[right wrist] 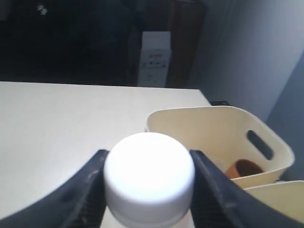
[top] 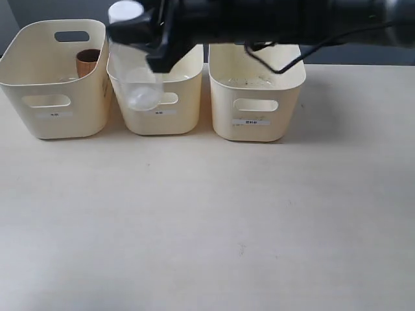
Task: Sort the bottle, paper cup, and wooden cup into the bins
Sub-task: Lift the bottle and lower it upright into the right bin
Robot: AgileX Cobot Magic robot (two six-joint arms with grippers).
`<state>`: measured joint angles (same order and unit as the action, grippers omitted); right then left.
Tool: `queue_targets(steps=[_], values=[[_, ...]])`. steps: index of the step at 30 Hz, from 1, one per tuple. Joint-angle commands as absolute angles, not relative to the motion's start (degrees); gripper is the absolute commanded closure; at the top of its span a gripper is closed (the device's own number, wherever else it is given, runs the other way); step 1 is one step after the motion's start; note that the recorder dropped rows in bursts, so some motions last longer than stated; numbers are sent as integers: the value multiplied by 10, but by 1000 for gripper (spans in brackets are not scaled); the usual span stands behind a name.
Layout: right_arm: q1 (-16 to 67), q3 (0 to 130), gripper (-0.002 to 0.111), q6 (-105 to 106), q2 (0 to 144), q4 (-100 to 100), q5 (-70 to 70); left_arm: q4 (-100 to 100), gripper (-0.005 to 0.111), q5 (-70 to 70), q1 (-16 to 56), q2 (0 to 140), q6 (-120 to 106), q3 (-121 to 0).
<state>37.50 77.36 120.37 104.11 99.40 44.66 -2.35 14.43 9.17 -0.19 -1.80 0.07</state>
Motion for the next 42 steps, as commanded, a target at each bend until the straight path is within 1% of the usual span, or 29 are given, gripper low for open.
queue_targets(steps=[1,4,9,16,26,42], values=[[315,732,109,1208,959,999,456,-25,107,137,93,0,-16,0],[281,722,109,1208,936,999,438,-25,107,137,93,0,-16,0],[238,723,109,1208,942,999,371,-25,107,137,93,0,-16,0],[179,746,109,1208,989,999,373,-25,107,137,93,0,-16,0],[176,835,109,1208,1104,999,356,-25,107,137,93,0,-16,0],[173,883,109,1208,1226,999,357,-25,107,137,93,0,-16,0]])
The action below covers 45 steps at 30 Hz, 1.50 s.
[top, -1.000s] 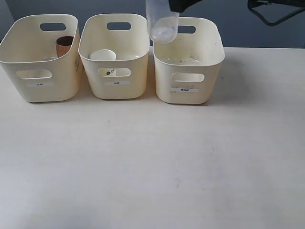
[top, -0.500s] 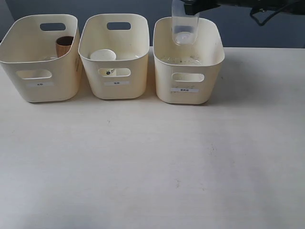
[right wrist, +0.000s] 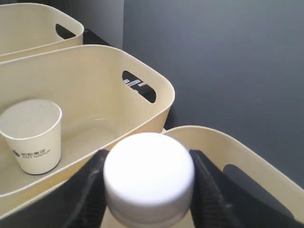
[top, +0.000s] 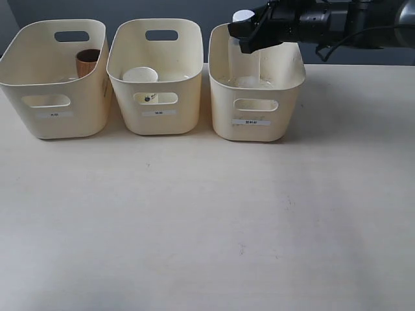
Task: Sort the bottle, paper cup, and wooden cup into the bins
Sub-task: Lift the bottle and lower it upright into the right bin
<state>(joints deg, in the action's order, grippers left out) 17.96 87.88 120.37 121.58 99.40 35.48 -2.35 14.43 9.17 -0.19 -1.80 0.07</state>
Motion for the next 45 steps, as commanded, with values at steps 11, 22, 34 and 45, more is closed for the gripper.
queue_targets(steps=[11,22,34,45], values=[[167,883,81,1202,1248,999,352,-25,107,137,93,0,-16,0],[167,883,56,1149,1248,988,356,-25,107,137,93,0,-16,0],[167,883,47,1122,1248,980,357,-25,107,137,93,0,-16,0],[167,883,61,974,1153,872,352,-25,107,137,93,0,-16,0]])
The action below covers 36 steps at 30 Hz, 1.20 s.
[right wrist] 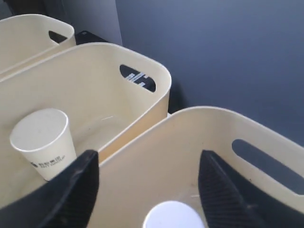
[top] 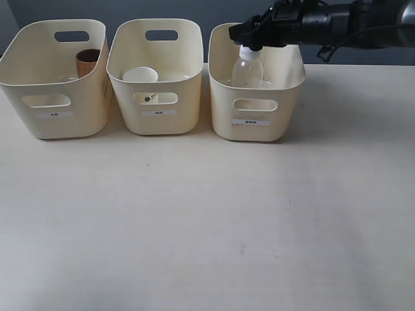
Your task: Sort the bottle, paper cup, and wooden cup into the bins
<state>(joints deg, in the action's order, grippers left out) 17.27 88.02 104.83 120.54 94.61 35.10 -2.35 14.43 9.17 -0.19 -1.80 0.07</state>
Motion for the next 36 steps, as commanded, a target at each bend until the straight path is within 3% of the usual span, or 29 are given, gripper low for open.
queue_targets(steps=[1,6,15,24,36], values=[[167,883,67,958,1138,845,352,-25,107,137,93,0,-16,0],[167,883,109,866,1072,729,362,-25,107,137,93,0,-16,0],[167,875,108,759,982,622,398,-25,107,137,93,0,-16,0],[167,756,108,764,889,607,297,-25,107,137,93,0,-16,0],[167,667,108,765,792,604,271,-25,107,137,93,0,-16,0]])
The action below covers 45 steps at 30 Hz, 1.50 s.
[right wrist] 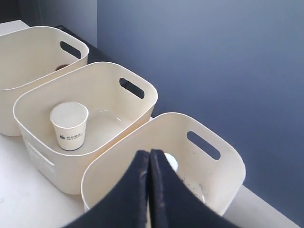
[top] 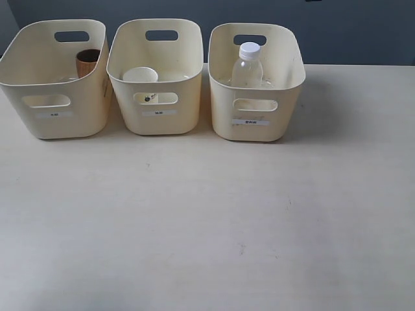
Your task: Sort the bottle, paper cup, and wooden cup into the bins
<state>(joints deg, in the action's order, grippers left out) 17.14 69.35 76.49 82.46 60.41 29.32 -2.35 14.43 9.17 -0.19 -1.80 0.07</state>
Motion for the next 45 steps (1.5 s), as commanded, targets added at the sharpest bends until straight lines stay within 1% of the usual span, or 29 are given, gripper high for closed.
queue_targets(steps=[1,16,22,45], values=[[167,657,108,765,782,604,260,-25,107,137,93,0,-16,0],[167,502,108,763,668,607,172,-25,107,137,93,0,-16,0],[167,460,108,746,640,608,178,-25,107,137,93,0,-16,0],[167,454,108,734,634,608,175,-25,107,137,93,0,-16,0]])
